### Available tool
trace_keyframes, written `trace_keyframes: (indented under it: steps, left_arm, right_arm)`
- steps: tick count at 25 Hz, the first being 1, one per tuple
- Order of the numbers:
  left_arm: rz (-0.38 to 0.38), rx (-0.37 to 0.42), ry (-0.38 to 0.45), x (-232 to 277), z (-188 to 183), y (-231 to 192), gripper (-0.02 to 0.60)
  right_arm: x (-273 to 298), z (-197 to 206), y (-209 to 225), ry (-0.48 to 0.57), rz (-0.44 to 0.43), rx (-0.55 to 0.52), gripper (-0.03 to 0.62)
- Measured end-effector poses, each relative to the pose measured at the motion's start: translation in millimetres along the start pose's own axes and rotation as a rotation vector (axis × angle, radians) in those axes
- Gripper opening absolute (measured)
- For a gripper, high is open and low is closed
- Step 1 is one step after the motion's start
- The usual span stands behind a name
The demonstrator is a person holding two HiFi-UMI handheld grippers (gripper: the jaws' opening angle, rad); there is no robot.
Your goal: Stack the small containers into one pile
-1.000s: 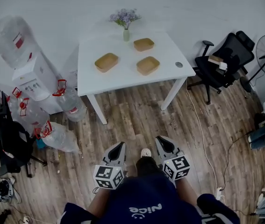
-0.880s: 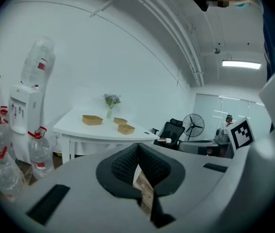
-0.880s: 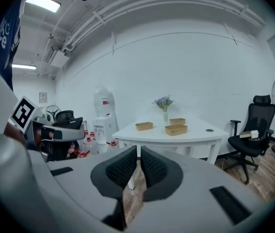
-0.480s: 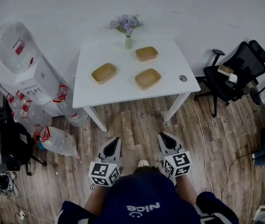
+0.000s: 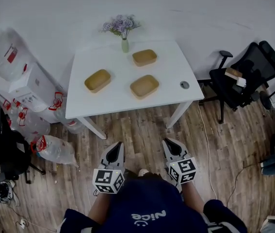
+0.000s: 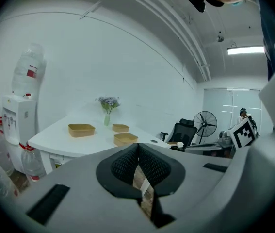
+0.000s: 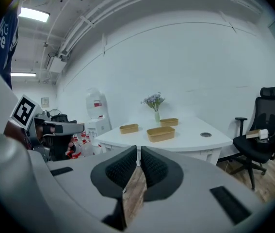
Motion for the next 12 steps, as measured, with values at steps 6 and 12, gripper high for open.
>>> trace_keyframes:
  steps: [6,12]
  left_arm:
    - [0.004,-0.023,-0.025,24.5,1.9,-12.9,0.020]
    - [0.051,-0.016,-0.050,71.1,-2.8,-51.2,0.020]
  right_arm:
    - [30.4,0.2,8.6,-0.075,0.006,-0.031,0.057]
    - [73.0,-8.3,16.8,-0.071,0.034,-0.020,0.057]
Point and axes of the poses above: the fingertips, and each gripper's own axes: x forward along the fingers, y to its right, z out of its underside, the point moved 10 cm from there along -x, backward along the fingers, and after that the axes turned 2 degrees about y, right-handed, at the moved point
